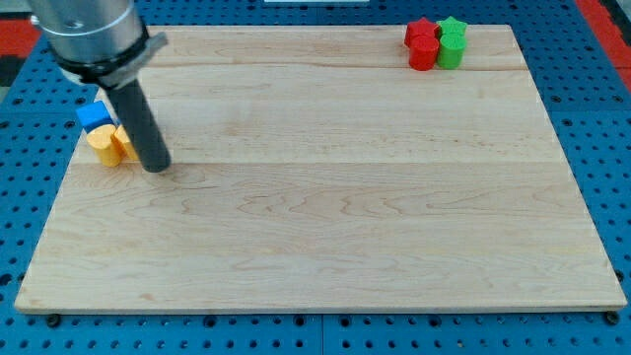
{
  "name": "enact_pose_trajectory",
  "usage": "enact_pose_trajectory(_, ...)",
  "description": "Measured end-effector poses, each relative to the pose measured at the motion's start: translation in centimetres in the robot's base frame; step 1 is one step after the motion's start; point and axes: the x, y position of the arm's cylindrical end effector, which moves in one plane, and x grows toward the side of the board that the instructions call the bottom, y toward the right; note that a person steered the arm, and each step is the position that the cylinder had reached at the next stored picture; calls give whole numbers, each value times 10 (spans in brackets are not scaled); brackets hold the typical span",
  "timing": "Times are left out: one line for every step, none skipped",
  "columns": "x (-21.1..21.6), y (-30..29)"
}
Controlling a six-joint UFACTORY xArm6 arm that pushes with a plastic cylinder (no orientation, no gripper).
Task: Move your arm to the right center of the board
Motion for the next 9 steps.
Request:
enact_pose_trajectory(12, 53)
enact_pose_trajectory(17, 115)
enact_pose_trajectory(17, 115)
enact_pose_trajectory(16, 117)
enact_pose_trajectory(16, 164)
enact_pose_trajectory(16, 178)
enact_pose_trajectory(-5, 192)
enact_pose_trajectory(-45, 247)
enact_pose_trajectory(-44, 297)
